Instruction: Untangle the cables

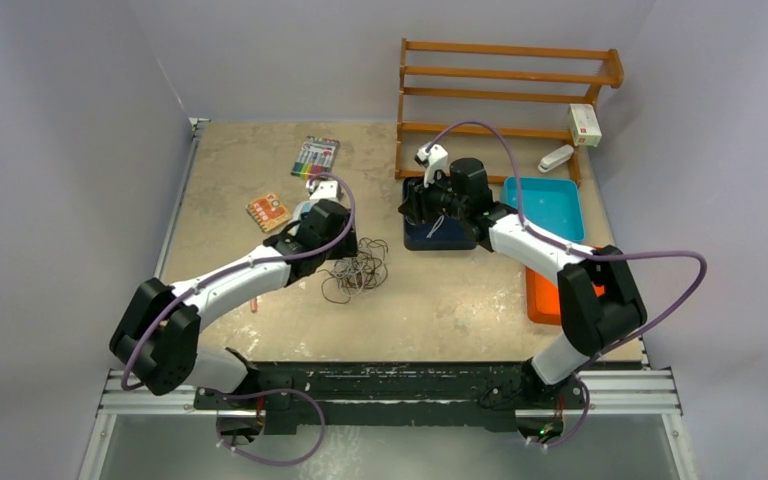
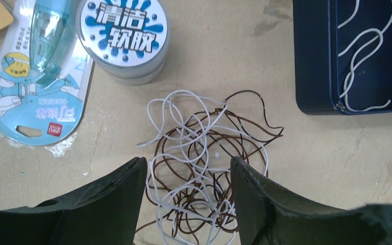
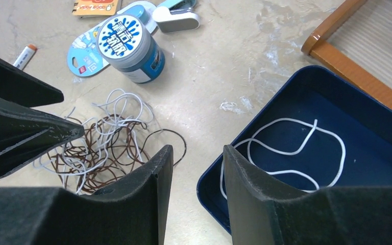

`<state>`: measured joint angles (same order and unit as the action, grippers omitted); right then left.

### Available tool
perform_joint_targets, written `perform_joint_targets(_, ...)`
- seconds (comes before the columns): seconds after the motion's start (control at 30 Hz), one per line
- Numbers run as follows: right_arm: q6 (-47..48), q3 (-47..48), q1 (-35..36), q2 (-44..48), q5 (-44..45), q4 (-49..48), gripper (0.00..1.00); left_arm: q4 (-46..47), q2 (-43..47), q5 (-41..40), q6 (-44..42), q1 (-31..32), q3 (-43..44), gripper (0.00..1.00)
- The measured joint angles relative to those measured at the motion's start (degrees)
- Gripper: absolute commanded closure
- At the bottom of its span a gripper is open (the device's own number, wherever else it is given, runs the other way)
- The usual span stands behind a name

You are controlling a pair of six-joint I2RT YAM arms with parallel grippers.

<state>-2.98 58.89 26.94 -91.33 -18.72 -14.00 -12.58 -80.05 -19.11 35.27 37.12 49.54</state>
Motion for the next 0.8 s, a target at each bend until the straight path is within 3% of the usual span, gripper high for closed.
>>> perform_joint_targets(0.3, -1.5, 0.0, 0.0, -0.1, -0.3, -0.6, 0.58, -2.0, 6.3, -1.4, 4.8, -0.4, -4.4, 0.48)
perform_joint_targets(0.47, -2.0, 0.0, 0.0, -0.2, -1.0, -0.9, 0.6, -0.7, 10.2, -1.1, 9.8, -5.9, -6.8, 0.5)
perform_joint_targets(0.6, -2.0, 0.0, 0.0, -0.2, -2.0, -0.9, 0.6, 1.3, 9.0, 2.2, 12.4, -9.7, -9.3, 0.5)
perform_joint_targets(0.8, -2.0, 0.0, 0.1, -0.4, -2.1, -0.9, 0.6, 5.8, 5.0, 9.4, 13.9, -9.7, -11.0, 0.5)
